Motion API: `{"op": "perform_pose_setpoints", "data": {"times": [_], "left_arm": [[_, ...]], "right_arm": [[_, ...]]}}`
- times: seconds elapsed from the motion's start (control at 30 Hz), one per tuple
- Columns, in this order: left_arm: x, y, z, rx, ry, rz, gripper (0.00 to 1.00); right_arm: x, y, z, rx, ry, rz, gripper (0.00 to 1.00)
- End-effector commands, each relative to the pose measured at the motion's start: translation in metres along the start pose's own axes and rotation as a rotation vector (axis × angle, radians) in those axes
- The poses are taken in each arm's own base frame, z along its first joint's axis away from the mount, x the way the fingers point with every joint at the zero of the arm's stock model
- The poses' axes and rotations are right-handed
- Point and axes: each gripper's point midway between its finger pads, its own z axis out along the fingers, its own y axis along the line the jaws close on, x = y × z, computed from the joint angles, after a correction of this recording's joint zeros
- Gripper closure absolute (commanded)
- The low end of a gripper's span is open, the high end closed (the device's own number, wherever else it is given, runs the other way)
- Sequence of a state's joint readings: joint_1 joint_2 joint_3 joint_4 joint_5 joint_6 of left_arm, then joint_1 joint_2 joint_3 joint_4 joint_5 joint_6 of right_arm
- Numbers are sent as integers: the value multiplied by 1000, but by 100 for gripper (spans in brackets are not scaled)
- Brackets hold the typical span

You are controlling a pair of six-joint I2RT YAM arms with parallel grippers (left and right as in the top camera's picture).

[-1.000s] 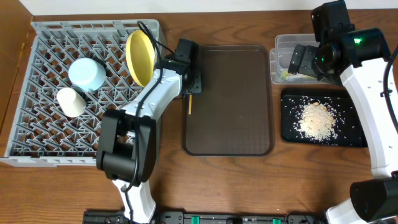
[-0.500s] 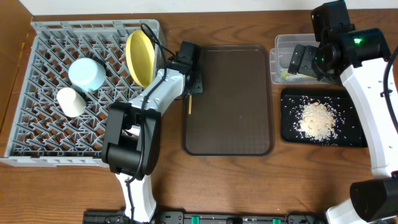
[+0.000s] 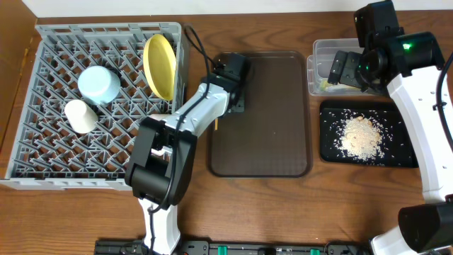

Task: Sort waste into correct bins and load items into the dishwasher
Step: 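Lower the left gripper onto the second chopstick on the tray, then close the left gripper on the wooden chopstick and lift it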

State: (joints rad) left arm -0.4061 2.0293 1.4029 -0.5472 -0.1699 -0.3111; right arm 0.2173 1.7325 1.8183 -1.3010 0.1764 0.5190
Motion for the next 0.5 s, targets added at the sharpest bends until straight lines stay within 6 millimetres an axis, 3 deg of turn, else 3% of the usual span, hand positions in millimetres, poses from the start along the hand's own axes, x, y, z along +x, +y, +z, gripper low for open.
{"op": "perform_pose_setpoints", "data": {"times": [0.0, 0.33, 0.47], "left_arm": [[-5, 6, 2, -46, -27, -33, 47], [3, 15, 36, -66, 12, -87, 43], [9, 7, 44, -25, 42, -88, 43]], "right_arm": [[-2, -2, -5, 2, -16, 10, 1], [-5, -8, -4, 10, -17, 28, 1], [-5, -8, -4, 9, -17, 25, 1]]}}
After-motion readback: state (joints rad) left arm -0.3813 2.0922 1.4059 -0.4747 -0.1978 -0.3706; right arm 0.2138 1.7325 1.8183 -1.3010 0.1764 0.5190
